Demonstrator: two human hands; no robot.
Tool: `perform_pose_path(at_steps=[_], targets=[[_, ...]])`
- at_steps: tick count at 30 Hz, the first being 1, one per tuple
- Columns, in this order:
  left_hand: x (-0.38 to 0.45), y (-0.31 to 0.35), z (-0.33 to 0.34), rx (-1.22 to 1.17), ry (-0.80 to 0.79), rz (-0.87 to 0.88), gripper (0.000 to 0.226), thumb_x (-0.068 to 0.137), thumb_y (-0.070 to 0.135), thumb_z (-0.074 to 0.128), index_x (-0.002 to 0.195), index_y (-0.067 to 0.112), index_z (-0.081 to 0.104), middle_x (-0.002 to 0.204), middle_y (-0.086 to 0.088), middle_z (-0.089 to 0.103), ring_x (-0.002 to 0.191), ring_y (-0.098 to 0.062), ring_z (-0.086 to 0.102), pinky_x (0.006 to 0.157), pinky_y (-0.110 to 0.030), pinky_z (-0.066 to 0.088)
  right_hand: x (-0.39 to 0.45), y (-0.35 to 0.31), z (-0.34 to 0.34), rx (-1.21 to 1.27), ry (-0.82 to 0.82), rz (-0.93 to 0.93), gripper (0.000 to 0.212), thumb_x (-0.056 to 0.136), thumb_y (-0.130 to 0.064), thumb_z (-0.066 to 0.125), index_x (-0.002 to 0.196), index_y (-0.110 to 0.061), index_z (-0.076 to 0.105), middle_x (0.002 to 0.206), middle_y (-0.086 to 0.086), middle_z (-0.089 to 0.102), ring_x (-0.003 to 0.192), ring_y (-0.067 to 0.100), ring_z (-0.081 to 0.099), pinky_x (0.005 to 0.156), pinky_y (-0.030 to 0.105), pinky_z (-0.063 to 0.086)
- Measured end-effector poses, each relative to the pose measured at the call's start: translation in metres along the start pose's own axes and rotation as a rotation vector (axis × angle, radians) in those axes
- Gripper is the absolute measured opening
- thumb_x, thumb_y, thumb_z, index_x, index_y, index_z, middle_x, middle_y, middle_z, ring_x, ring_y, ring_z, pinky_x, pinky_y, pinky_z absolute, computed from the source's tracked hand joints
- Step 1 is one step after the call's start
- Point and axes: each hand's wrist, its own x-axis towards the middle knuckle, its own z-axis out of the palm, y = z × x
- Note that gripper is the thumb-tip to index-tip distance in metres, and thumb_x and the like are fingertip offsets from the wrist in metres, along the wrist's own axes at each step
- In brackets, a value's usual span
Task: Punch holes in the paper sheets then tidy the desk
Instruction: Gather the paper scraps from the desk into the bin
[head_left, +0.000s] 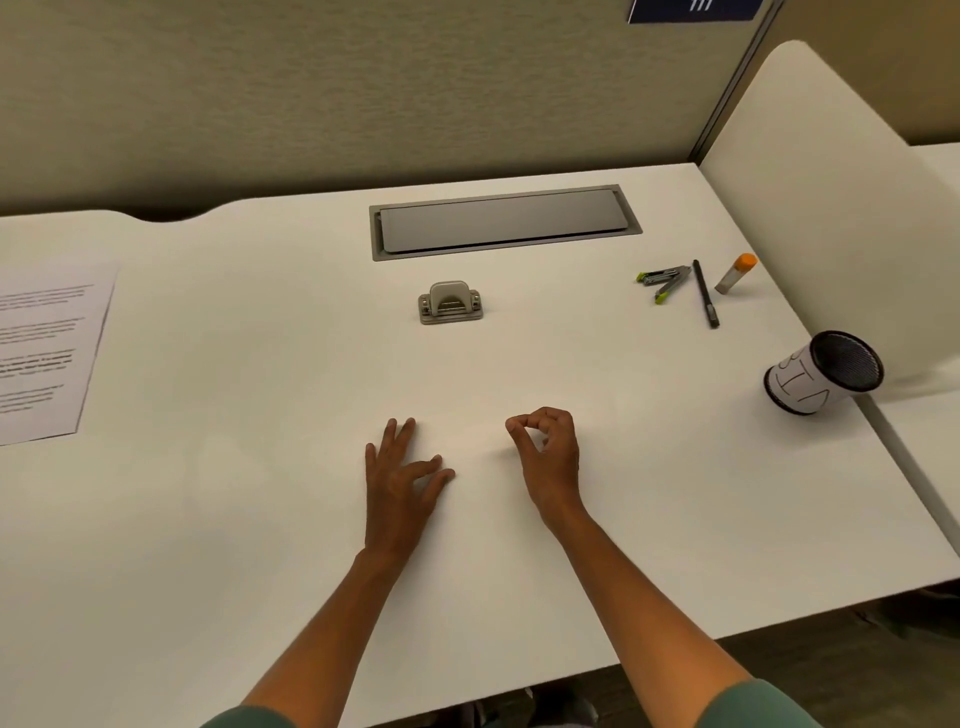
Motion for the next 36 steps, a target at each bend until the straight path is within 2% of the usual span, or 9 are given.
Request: perform_pose_path(at_steps=[7, 13, 18, 21, 24, 28, 33, 36], targets=[[0.000, 0.010, 0.005, -0.012, 0.056, 0.023, 0.002, 0.082, 0.014, 0.075, 0.081, 0.012, 0.076, 0.145, -0.003, 0.049, 0.145, -0.017, 0.029, 0.120, -0.053, 0.009, 0.003, 0.000, 0.000, -0.014, -0.007, -0.004, 0.014, 0.084, -0.025, 0.072, 0.079, -0.033, 0.062, 0.110, -0.008, 0.051, 0.108, 0.014, 0.054, 0.094, 0.029, 0.044], [-0.001, 0.012, 0.007, -0.024, 0.049, 0.038, 0.008, 0.084, 0.008, 0.072, 0.078, 0.013, 0.073, 0.145, -0.003, 0.049, 0.145, -0.018, 0.029, 0.120, -0.053, 0.008, 0.004, -0.002, 0.006, -0.022, -0.016, -0.019, 0.005, 0.085, -0.024, 0.072, 0.085, -0.023, 0.067, 0.109, -0.006, 0.051, 0.108, 0.014, 0.054, 0.088, 0.022, 0.041], [0.004, 0.011, 0.009, -0.002, 0.035, 0.065, 0.013, 0.086, 0.003, 0.068, 0.075, 0.011, 0.068, 0.142, -0.004, 0.053, 0.144, -0.018, 0.031, 0.119, -0.054, 0.009, 0.002, -0.001, 0.006, -0.027, -0.001, -0.026, 0.009, 0.085, -0.024, 0.072, 0.082, -0.028, 0.064, 0.108, -0.007, 0.050, 0.107, 0.015, 0.054, 0.090, 0.025, 0.043], [0.010, 0.011, 0.007, -0.014, -0.003, 0.090, 0.014, 0.088, 0.001, 0.064, 0.076, 0.009, 0.063, 0.141, -0.006, 0.054, 0.143, -0.017, 0.031, 0.120, -0.052, 0.011, 0.001, 0.000, 0.002, -0.020, 0.020, -0.037, 0.015, 0.084, -0.025, 0.072, 0.078, -0.034, 0.062, 0.104, -0.013, 0.049, 0.105, 0.014, 0.055, 0.088, 0.023, 0.041], [0.014, 0.006, 0.004, -0.029, -0.050, 0.094, 0.011, 0.090, 0.002, 0.062, 0.080, 0.006, 0.062, 0.142, -0.005, 0.053, 0.144, -0.015, 0.027, 0.121, -0.044, 0.010, 0.002, -0.003, -0.003, 0.000, 0.041, -0.034, 0.019, 0.084, -0.024, 0.073, 0.076, -0.036, 0.060, 0.105, -0.012, 0.050, 0.105, 0.014, 0.056, 0.088, 0.023, 0.041], [0.021, 0.002, -0.004, -0.094, -0.045, 0.016, 0.010, 0.092, 0.004, 0.060, 0.083, 0.008, 0.061, 0.142, -0.002, 0.051, 0.145, -0.009, 0.022, 0.121, -0.033, 0.006, 0.005, -0.008, -0.015, 0.016, 0.071, -0.029, 0.020, 0.084, -0.024, 0.073, 0.075, -0.036, 0.059, 0.105, -0.010, 0.051, 0.103, 0.011, 0.056, 0.086, 0.021, 0.040], [0.042, 0.013, -0.016, -0.158, 0.020, -0.058, 0.013, 0.092, 0.007, 0.061, 0.082, 0.015, 0.058, 0.141, -0.001, 0.052, 0.146, -0.011, 0.022, 0.120, -0.040, 0.009, 0.012, -0.012, -0.033, 0.065, 0.093, -0.001, 0.016, 0.084, -0.027, 0.073, 0.080, -0.033, 0.058, 0.107, -0.011, 0.053, 0.098, -0.005, 0.054, 0.079, 0.014, 0.039], [0.056, 0.042, -0.006, -0.259, 0.016, -0.063, 0.011, 0.091, 0.010, 0.063, 0.083, 0.014, 0.058, 0.141, 0.000, 0.053, 0.145, -0.006, 0.023, 0.119, -0.038, 0.011, 0.017, -0.016, -0.048, 0.095, 0.123, -0.004, 0.017, 0.085, -0.028, 0.072, 0.081, -0.034, 0.057, 0.110, -0.008, 0.055, 0.098, -0.008, 0.053, 0.081, 0.015, 0.040]])
